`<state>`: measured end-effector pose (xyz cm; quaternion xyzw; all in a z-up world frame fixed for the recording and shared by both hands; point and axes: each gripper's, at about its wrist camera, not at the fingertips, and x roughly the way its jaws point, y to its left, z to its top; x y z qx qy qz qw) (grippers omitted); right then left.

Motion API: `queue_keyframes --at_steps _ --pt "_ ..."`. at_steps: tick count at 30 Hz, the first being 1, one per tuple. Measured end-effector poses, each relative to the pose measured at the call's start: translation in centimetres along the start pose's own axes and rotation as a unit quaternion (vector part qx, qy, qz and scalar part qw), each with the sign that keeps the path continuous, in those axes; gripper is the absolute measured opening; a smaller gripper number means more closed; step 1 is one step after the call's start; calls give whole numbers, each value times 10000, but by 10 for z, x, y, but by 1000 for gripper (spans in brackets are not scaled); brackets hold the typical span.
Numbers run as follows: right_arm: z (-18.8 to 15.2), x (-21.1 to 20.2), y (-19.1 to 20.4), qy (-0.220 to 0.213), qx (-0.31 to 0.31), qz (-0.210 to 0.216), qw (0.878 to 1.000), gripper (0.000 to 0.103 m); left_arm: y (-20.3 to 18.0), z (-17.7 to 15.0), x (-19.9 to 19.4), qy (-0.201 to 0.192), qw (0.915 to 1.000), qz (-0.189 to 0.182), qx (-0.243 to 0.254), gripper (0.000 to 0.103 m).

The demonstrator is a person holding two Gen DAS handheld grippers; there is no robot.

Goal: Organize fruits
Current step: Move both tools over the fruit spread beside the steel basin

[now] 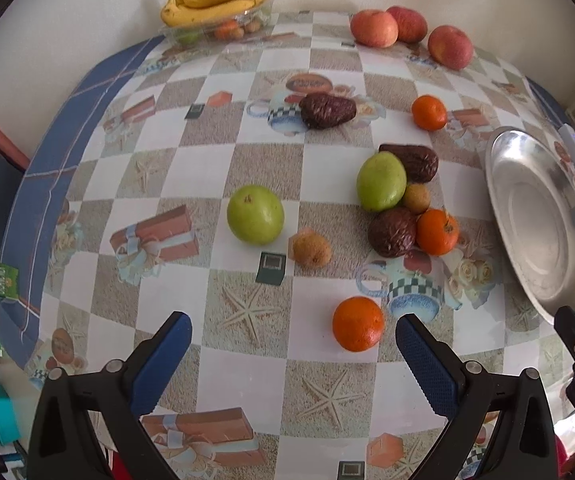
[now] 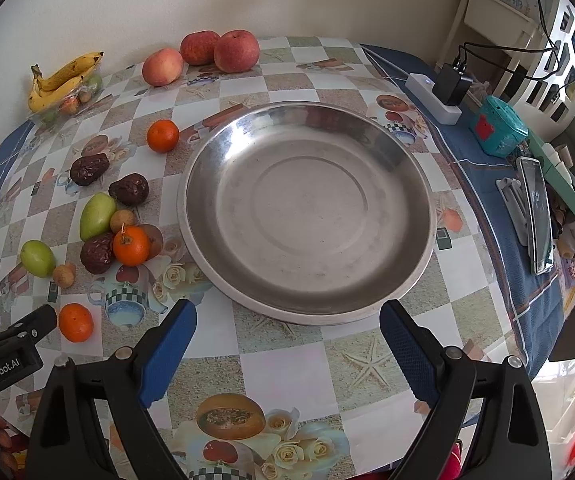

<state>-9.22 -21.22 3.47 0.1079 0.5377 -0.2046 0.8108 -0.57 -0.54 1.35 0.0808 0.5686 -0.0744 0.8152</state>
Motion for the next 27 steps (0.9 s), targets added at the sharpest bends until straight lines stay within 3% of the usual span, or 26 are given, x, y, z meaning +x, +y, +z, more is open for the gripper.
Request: queue_keyframes --at_steps 8,12,27 --pt "0 -3 2 -72 -62 82 9999 93 -8 2 -11 -384 9984 150 381 103" --pt "-1 -4 2 -99 -62 107 9999 93 -5 3 -12 -379 9990 -89 237 103" --pt "1 -9 3 -289 -10 217 9993 94 -1 10 -16 -489 9979 -416 2 103"
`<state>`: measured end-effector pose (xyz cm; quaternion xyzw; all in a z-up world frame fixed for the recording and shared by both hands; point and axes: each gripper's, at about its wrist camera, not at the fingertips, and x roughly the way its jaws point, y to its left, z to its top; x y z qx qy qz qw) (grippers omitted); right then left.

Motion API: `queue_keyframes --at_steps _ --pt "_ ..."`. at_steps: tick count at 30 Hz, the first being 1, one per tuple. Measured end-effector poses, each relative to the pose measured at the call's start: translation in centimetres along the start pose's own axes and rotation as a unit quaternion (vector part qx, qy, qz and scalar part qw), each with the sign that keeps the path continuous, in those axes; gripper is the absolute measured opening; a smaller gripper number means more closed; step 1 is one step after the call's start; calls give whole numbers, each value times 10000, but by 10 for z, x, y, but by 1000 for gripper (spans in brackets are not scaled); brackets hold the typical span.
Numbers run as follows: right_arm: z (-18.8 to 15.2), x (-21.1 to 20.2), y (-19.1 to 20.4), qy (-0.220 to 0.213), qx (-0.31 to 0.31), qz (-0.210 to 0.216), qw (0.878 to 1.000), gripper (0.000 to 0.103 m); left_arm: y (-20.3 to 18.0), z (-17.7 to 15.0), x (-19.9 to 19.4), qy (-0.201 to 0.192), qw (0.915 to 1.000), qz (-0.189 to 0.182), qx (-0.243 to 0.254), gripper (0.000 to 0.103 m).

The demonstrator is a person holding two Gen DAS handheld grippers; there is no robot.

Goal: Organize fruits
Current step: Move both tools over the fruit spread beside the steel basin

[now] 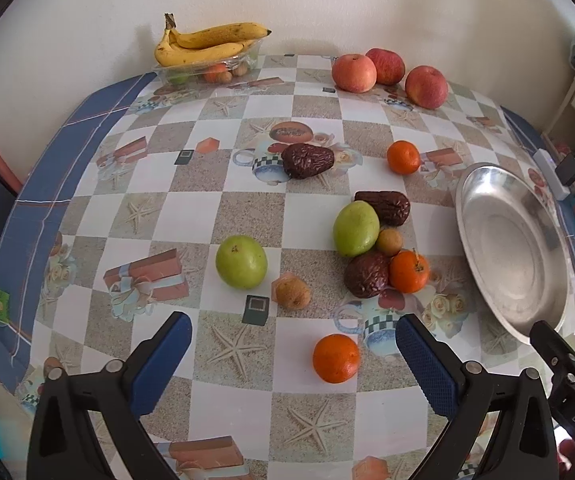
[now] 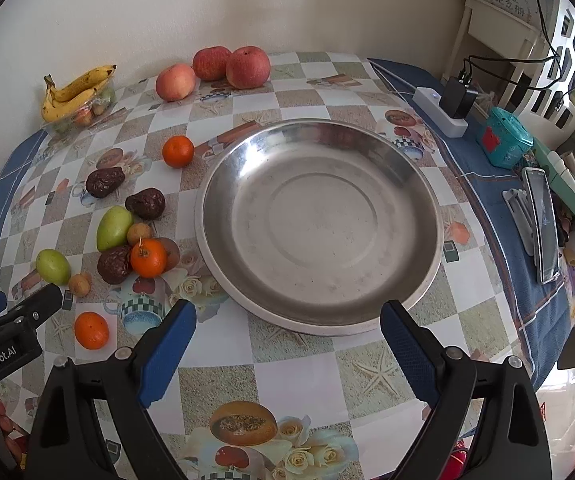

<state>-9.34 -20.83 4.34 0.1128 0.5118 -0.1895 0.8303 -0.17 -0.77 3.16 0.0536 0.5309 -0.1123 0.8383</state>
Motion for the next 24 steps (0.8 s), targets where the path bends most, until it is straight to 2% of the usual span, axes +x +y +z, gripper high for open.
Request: queue_keyframes --at_steps 9,16,21,24 --pt "1 -2 2 -125 8 157 9998 94 8 5 -1 -53 9998 -155 -112 103" --pt "2 -3 -3 -220 220 364 9989 94 9 10 -2 -149 9988 -442 -124 103" --pt "5 -4 7 -262 285 602 9974 94 24 13 3 -177 9964 -690 -449 103" --pt "7 -2 25 -190 105 866 9960 94 34 16 4 -248 9963 -556 -612 103"
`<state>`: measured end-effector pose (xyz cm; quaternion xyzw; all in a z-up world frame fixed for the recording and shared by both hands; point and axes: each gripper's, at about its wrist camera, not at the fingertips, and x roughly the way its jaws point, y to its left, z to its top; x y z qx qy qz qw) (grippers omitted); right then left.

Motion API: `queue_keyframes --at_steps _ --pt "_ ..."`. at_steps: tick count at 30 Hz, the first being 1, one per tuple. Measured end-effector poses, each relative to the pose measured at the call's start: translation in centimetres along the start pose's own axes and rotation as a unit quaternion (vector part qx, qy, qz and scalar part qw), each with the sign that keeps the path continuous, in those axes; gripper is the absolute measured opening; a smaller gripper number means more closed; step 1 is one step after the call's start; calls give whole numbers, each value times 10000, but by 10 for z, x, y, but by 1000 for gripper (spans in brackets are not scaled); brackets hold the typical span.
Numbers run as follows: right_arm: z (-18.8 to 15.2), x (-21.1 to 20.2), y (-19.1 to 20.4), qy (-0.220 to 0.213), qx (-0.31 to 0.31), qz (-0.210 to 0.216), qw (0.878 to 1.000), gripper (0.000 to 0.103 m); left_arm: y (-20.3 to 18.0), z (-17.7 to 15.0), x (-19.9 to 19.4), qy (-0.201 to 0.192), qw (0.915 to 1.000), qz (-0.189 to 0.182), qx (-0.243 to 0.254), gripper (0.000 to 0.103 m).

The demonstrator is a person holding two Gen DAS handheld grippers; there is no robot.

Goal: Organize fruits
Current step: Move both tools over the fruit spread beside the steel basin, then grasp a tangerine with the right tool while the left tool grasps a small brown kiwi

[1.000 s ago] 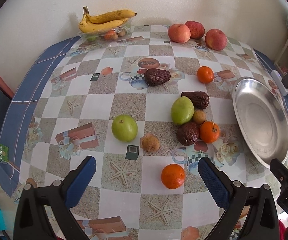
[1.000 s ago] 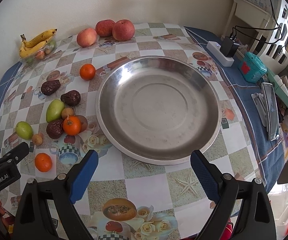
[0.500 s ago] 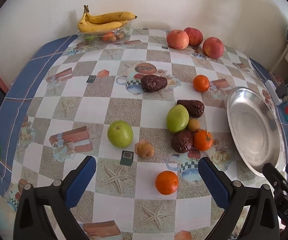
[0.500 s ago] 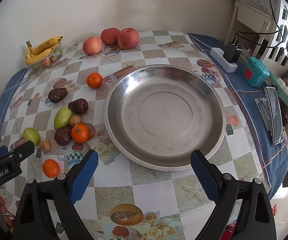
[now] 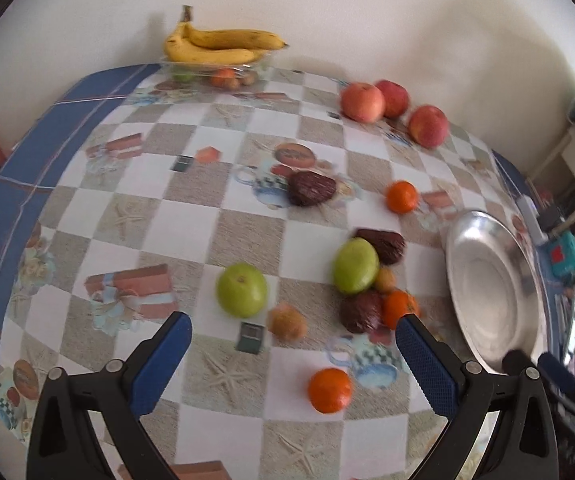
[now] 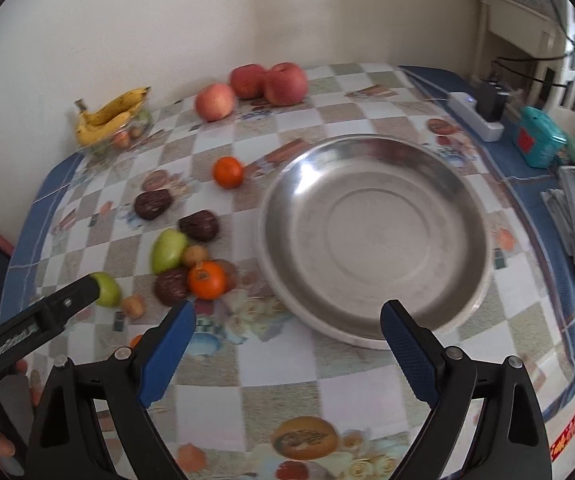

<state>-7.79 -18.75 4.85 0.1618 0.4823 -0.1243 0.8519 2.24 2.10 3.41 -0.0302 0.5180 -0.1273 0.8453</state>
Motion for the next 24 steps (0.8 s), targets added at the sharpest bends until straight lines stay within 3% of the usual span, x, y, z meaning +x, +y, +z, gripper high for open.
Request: queue_keyframes --at_steps 3,6,13,17,24 --pt "1 5 28 59 -424 150 9990 94 12 3 0 -38 9998 90 -191 103" --pt "0 11 50 123 -724 279 9969 94 23 1 6 188 9990 208 -356 103" --pt "-7 41 81 568 -946 404 9931 92 47 -2 21 574 9937 459 -848 103" --pt "-10 47 92 679 -1101 525 9902 70 47 -3 31 741 9925 292 -930 101" --pt "-19 67 99 1162 -1174 732 9835 59 37 -3 49 1109 9890 -269 -937 83"
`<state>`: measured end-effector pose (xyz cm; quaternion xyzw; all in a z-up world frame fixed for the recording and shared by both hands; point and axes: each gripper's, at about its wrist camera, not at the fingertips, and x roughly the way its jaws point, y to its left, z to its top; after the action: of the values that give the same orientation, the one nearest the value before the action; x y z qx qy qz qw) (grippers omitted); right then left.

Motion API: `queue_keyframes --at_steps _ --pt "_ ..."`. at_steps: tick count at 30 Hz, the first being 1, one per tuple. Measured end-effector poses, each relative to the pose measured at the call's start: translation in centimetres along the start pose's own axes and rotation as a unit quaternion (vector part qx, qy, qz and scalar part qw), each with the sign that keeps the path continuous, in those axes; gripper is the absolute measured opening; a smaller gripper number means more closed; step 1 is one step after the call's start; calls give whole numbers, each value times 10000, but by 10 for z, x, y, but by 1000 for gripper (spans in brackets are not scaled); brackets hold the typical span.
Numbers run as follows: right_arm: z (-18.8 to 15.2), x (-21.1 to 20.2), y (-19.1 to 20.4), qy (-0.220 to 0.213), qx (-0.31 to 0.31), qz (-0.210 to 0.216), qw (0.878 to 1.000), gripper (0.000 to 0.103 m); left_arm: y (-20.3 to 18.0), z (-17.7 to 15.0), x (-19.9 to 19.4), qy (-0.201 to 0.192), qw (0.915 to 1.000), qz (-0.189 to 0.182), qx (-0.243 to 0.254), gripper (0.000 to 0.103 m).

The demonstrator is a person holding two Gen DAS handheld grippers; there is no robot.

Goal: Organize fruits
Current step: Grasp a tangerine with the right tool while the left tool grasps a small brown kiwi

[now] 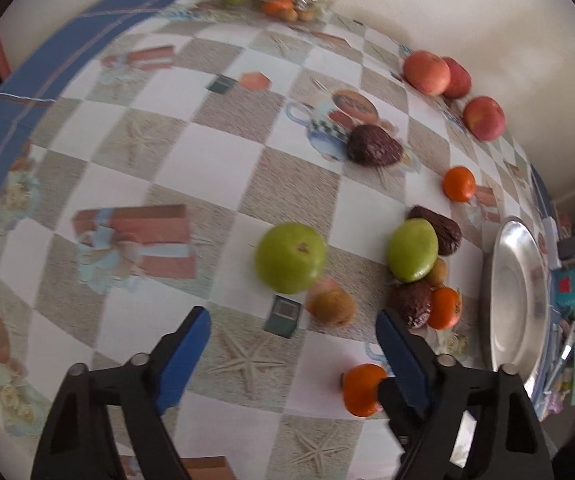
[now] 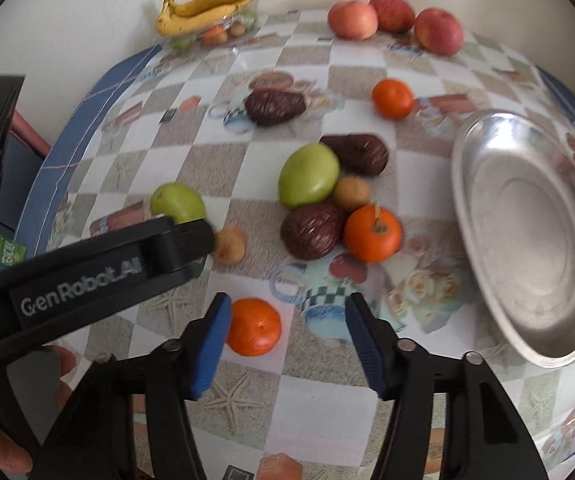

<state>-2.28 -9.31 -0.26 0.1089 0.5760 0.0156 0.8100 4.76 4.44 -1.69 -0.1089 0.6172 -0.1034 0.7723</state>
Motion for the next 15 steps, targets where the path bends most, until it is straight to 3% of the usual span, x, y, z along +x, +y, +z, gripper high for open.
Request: queue_keyframes --at_steps 7,11,13,15 --pt "-5 13 8 284 -138 229 9992 51 -4 1 12 228 9990 -396 -21 52" --pt "-6 14 10 331 -156 495 9981 37 -5 2 14 236 9983 -538 2 48" --pt "-6 15 11 353 -143 511 9980 36 -7 3 16 248 9979 -592 12 46" --pt "-6 15 10 364 -101 555 9977 36 -9 4 18 263 9980 -571 61 36"
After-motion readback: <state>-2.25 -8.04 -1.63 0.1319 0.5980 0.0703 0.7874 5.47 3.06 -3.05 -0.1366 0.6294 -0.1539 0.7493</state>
